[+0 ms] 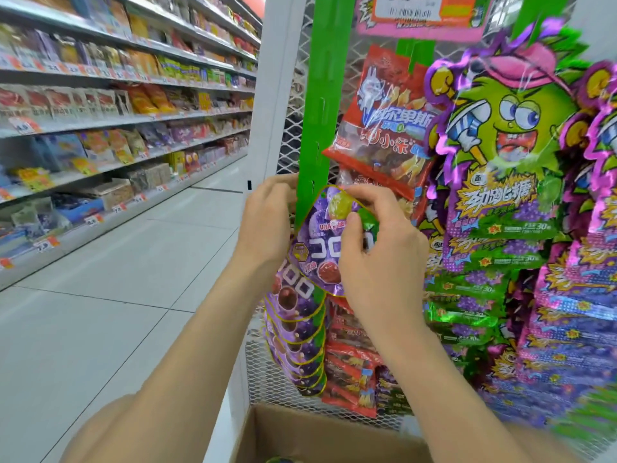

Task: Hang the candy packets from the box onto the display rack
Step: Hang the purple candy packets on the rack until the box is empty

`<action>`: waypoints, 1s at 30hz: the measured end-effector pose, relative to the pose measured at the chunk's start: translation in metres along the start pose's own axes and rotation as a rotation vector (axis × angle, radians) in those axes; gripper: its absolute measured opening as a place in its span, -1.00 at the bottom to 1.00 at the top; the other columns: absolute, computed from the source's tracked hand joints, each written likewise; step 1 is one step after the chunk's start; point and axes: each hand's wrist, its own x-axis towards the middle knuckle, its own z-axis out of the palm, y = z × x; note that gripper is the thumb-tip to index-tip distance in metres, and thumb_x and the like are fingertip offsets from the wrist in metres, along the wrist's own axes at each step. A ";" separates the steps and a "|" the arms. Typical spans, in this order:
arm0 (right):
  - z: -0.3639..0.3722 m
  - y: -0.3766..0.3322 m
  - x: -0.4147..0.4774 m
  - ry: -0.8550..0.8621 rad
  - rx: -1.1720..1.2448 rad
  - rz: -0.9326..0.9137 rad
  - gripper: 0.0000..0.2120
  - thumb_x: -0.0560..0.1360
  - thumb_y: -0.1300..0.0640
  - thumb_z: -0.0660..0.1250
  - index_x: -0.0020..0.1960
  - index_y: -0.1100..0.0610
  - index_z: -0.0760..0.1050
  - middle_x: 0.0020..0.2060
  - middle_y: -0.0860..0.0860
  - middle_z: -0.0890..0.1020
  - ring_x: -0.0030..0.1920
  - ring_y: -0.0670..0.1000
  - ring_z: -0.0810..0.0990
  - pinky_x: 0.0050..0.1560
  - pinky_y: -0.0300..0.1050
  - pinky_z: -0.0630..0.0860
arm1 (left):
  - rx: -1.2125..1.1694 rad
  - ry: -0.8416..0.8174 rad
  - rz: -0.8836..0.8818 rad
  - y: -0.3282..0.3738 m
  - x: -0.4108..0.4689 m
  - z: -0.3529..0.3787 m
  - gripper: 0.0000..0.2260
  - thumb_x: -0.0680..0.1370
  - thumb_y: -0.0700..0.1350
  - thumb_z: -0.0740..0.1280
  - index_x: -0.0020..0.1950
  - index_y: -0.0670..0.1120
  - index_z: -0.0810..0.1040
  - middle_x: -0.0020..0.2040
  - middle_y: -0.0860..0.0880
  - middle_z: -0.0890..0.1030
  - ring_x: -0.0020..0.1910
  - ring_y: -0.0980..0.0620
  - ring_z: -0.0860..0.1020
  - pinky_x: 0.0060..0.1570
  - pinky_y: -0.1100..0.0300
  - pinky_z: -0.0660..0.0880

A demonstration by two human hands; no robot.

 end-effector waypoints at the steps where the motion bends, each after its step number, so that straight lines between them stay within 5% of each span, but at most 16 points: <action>1: 0.006 -0.002 0.003 0.017 -0.002 -0.007 -0.73 0.62 0.25 0.35 0.27 0.01 0.58 0.07 -0.14 0.69 0.01 -0.10 0.62 0.07 -0.62 0.21 | -0.003 -0.013 -0.009 0.003 0.003 -0.003 -0.74 0.51 -0.02 0.20 -0.09 -0.02 0.69 -0.04 -0.09 0.71 -0.10 -0.04 0.58 -0.04 0.04 0.52; 5: 0.020 -0.009 0.002 0.073 0.076 0.005 -0.72 0.61 0.24 0.35 0.27 0.01 0.61 0.09 -0.15 0.70 0.01 -0.15 0.63 0.08 -0.49 0.35 | -0.030 -0.099 -0.051 0.009 0.006 -0.013 -0.68 0.63 -0.07 0.27 -0.28 0.00 0.69 -0.25 0.04 0.68 -0.32 0.13 0.58 -0.32 0.35 0.46; 8: 0.024 -0.007 -0.005 0.094 0.104 0.057 -0.71 0.61 0.24 0.35 0.27 0.00 0.62 0.07 -0.16 0.71 -0.06 -0.13 0.64 -0.02 -0.46 0.39 | -0.019 -0.138 -0.041 0.007 0.002 -0.016 -0.71 0.68 -0.07 0.33 -0.22 -0.06 0.65 -0.30 0.08 0.64 -0.35 0.15 0.56 -0.28 0.29 0.49; 14: 0.025 -0.014 -0.004 0.166 0.157 0.069 -0.72 0.61 0.23 0.35 0.28 0.05 0.64 0.11 -0.15 0.71 0.12 -0.15 0.67 0.15 -0.19 0.55 | -0.032 -0.154 -0.050 0.011 -0.003 -0.020 -0.71 0.70 -0.06 0.34 -0.19 -0.06 0.68 -0.34 0.11 0.71 -0.38 0.24 0.64 -0.38 0.39 0.52; 17: 0.025 -0.009 -0.010 0.118 0.106 0.092 -0.73 0.59 0.23 0.37 0.25 0.01 0.65 0.04 -0.18 0.72 -0.08 -0.18 0.64 0.03 -0.25 0.52 | -0.023 -0.143 -0.017 0.011 -0.001 -0.020 -0.62 0.69 -0.05 0.36 -0.33 -0.07 0.58 -0.37 0.03 0.55 -0.40 0.07 0.50 -0.30 0.28 0.42; 20: 0.030 0.005 -0.033 0.036 0.071 0.156 -0.73 0.59 0.22 0.38 0.21 -0.05 0.65 -0.08 -0.25 0.68 -0.22 -0.26 0.57 -0.07 -0.43 0.38 | 0.003 -0.142 0.054 0.000 0.001 -0.024 -0.65 0.68 0.03 0.37 -0.13 -0.24 0.58 -0.20 -0.12 0.45 -0.22 -0.04 0.36 -0.11 0.05 0.32; 22: 0.033 0.014 -0.049 -0.030 0.055 0.193 -0.73 0.61 0.20 0.38 0.23 -0.08 0.63 -0.07 -0.24 0.69 -0.28 -0.21 0.53 -0.10 -0.36 0.37 | 0.036 -0.132 0.119 -0.008 -0.003 -0.026 -0.74 0.69 -0.02 0.35 -0.04 -0.19 0.66 -0.21 -0.13 0.50 -0.23 -0.01 0.40 -0.12 0.06 0.36; 25: 0.032 0.018 -0.056 -0.002 0.121 0.207 -0.72 0.60 0.24 0.39 0.25 -0.03 0.64 0.01 -0.20 0.72 -0.08 -0.17 0.66 0.01 -0.29 0.51 | 0.103 -0.130 0.190 -0.018 -0.010 -0.027 -0.80 0.72 -0.13 0.32 -0.05 -0.07 0.68 -0.24 -0.15 0.56 -0.23 0.04 0.46 -0.18 0.13 0.43; 27: 0.029 0.012 -0.053 0.034 0.187 0.187 -0.71 0.60 0.28 0.38 0.24 -0.01 0.64 0.04 -0.21 0.71 0.08 -0.16 0.67 0.09 -0.23 0.55 | 0.097 -0.122 0.176 -0.021 -0.011 -0.029 -0.80 0.72 -0.15 0.32 -0.05 -0.02 0.68 -0.26 0.00 0.58 -0.25 0.11 0.48 -0.19 0.20 0.46; 30: 0.024 0.002 -0.046 0.103 0.237 0.111 -0.73 0.58 0.31 0.38 0.20 0.04 0.63 0.02 -0.18 0.70 0.08 -0.11 0.67 0.07 -0.13 0.58 | 0.068 -0.107 0.121 -0.018 -0.010 -0.029 -0.80 0.72 -0.16 0.32 -0.04 -0.07 0.70 -0.24 0.05 0.65 -0.25 0.09 0.53 -0.17 0.15 0.48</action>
